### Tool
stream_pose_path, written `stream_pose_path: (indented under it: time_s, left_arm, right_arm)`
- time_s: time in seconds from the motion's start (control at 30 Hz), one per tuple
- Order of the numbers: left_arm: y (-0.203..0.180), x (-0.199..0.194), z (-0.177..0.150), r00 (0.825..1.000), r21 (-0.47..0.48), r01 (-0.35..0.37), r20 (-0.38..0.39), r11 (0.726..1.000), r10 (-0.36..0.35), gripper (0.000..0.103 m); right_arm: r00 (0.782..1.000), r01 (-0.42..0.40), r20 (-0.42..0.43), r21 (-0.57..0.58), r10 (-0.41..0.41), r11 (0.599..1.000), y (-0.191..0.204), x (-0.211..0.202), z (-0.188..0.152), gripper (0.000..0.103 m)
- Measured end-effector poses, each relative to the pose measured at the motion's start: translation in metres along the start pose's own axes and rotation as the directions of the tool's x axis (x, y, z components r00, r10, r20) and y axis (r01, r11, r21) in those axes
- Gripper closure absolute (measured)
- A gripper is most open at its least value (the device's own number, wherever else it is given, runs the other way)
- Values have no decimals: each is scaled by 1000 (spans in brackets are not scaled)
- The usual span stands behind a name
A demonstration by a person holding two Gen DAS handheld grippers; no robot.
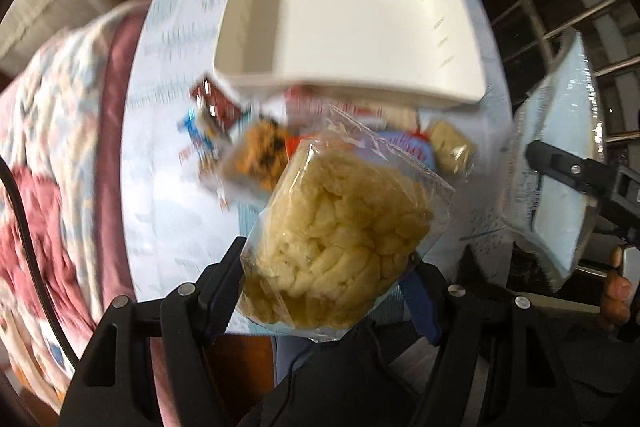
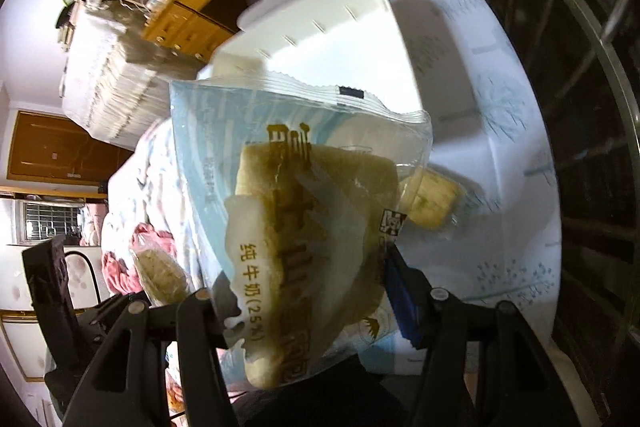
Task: Organize snacks
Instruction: 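Lift both packets and lower them into the white tray, opening both grippers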
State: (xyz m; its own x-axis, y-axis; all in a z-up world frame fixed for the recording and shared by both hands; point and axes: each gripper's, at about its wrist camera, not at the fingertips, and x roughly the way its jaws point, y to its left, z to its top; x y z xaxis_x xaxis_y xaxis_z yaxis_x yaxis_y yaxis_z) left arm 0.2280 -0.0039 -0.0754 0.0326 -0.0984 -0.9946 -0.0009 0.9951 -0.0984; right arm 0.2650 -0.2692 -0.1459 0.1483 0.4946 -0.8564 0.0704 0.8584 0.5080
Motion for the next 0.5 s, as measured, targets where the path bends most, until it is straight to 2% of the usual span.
stream_pose_path:
  time_s: [0.27, 0.5]
  left_arm:
    - [10, -41, 52, 994, 87, -12, 105, 996, 3, 33]
    - [29, -46, 103, 987, 96, 16, 156, 995, -31, 33]
  right_arm:
    - [995, -13, 98, 11, 12, 1000, 44, -11, 26, 43]
    - [992, 8, 123, 52, -14, 999, 64, 1, 48, 43]
